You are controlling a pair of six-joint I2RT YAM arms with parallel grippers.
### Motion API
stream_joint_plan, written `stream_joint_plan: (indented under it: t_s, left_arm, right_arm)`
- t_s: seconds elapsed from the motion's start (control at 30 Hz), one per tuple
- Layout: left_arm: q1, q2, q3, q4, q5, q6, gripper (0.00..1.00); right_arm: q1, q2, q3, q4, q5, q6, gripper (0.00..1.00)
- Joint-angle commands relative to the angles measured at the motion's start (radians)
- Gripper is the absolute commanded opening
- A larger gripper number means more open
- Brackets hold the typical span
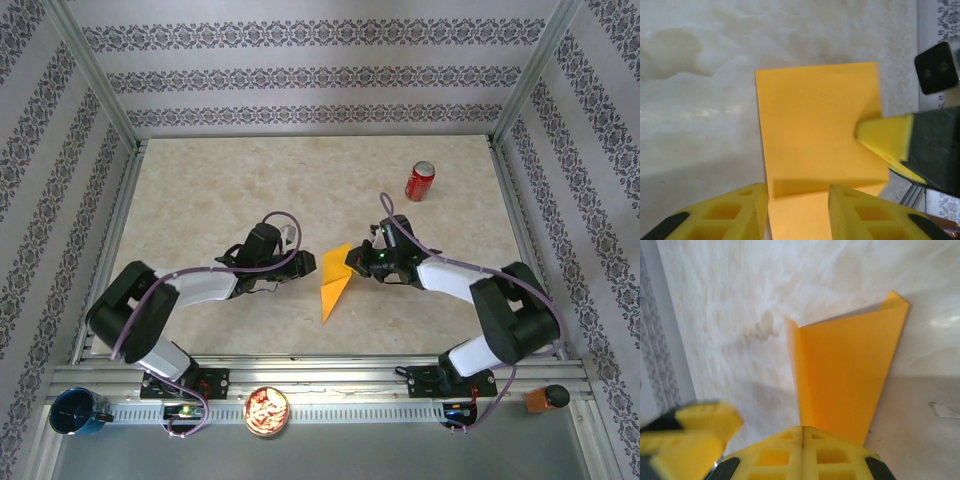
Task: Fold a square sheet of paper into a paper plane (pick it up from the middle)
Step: Fold the wing for the fifth time at the center of the table.
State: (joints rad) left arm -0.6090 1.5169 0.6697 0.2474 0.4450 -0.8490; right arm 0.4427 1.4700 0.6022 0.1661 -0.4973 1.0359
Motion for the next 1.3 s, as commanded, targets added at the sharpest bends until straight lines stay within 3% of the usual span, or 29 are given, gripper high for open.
stream_joint_plan:
  t_s: [0.0, 0.2, 0.43, 0.57, 0.8, 1.27]
  left_arm:
    - [-0.071, -0.055, 0.046, -0.179, -0.121, 0.185, 0.41]
    - [-0.22, -0.056, 0.074, -0.282, -0.284, 0.308, 0.45]
    - [-0.353, 0.027, 0.133, -0.331, -0.448, 0.356, 0.47]
    - [-0.414, 0.051, 0.181, -0.388, -0.602, 0.386, 0.47]
    - [-0.441, 0.117, 0.225, -0.42, -0.628, 0.415, 0.46]
    - [-0.497, 0.209, 0.294, -0.501, -0.786, 0.423, 0.44]
  right_arm:
    - [0.033, -0.048, -0.052, 0.085, 0.2, 0.199, 0.0]
    - [0.081, -0.04, -0.086, 0.14, 0.259, 0.298, 0.0]
    - [0.092, -0.034, -0.107, 0.173, 0.259, 0.321, 0.0]
    - [0.097, -0.027, -0.107, 0.182, 0.261, 0.332, 0.0]
    - [0.102, -0.031, -0.106, 0.187, 0.264, 0.339, 0.01]
    - [0.103, -0.035, -0.111, 0.204, 0.264, 0.343, 0.03]
